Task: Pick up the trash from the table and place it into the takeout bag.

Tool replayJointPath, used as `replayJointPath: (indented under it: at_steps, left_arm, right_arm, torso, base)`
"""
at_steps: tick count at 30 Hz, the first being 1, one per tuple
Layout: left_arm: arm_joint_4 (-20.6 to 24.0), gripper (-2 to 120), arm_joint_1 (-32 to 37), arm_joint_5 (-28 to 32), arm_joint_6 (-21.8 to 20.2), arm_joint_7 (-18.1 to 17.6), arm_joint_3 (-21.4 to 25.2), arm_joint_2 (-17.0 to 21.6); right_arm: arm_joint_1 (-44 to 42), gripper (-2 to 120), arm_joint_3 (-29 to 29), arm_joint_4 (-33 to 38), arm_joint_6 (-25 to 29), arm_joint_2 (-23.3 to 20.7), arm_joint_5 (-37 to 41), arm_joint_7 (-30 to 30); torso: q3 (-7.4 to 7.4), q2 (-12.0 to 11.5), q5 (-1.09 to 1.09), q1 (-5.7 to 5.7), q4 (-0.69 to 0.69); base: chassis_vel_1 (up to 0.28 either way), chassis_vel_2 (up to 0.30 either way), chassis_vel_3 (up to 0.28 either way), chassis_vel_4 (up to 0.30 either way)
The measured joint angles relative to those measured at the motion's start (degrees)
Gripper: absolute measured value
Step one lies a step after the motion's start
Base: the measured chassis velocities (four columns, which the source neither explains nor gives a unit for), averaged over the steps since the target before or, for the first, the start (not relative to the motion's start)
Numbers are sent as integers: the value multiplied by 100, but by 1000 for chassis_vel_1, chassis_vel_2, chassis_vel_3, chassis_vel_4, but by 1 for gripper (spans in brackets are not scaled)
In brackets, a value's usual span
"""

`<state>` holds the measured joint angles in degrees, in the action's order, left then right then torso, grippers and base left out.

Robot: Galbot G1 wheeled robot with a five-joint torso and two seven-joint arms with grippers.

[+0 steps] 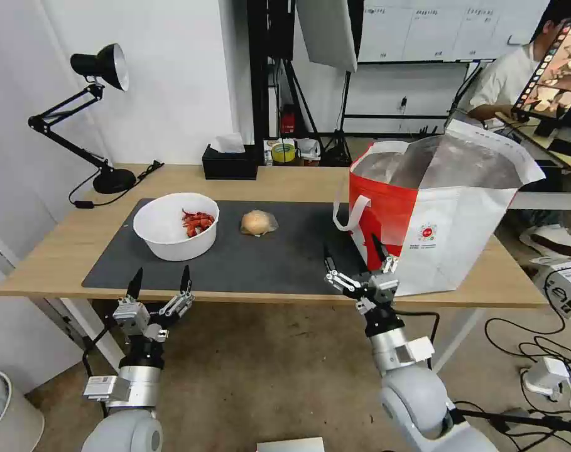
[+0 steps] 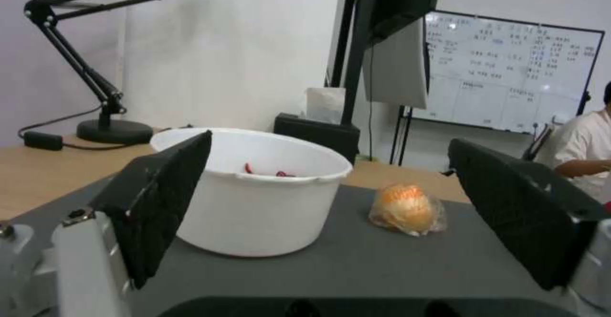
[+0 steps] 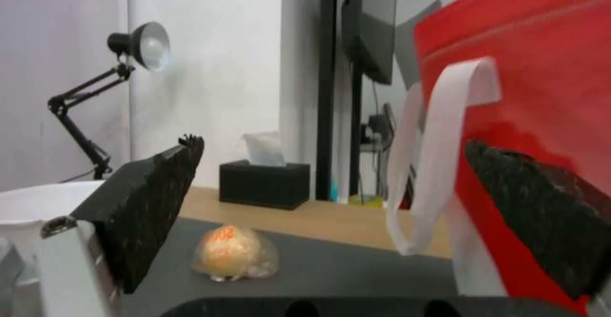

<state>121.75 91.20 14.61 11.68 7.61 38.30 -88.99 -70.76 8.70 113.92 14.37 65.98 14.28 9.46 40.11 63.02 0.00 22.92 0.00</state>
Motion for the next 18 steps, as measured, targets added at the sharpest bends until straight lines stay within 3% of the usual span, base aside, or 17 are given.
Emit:
replayJointPath:
  at_steps: [18]
  left_arm:
    - [13,100,10,-22,-3,4,42,-56]
  right_arm:
    - [1240,100,-782,-511,-628,-219,938,-20]
  torso:
    - [0,0,0,0,0]
  base:
    - [0,0,0,0]
